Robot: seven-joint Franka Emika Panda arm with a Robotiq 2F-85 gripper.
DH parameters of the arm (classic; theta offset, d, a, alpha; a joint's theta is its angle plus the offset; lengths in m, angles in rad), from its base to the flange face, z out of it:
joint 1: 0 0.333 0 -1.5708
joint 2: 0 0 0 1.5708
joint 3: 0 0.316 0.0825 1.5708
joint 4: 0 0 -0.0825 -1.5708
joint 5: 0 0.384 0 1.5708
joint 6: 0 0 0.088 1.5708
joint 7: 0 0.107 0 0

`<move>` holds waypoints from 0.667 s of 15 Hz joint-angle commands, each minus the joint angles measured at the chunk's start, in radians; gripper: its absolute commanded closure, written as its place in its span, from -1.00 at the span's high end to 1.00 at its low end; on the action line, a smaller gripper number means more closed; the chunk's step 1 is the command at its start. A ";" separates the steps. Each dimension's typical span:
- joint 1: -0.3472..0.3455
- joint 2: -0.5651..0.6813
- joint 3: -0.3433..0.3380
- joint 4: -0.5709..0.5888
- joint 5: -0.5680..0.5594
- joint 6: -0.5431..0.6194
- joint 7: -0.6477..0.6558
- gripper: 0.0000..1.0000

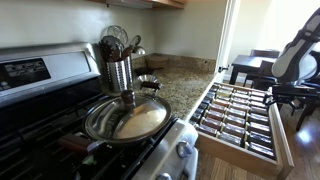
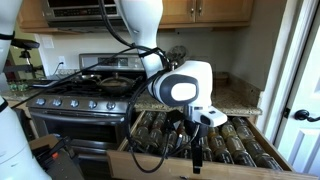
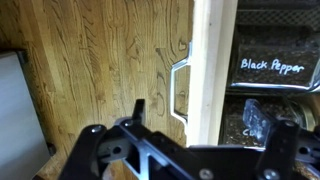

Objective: Close the drawer

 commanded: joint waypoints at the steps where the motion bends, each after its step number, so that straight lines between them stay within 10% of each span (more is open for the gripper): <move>1: 0.023 0.044 0.001 0.037 0.065 0.043 -0.033 1.00; 10: 0.039 0.115 0.030 0.125 0.110 0.039 -0.059 1.00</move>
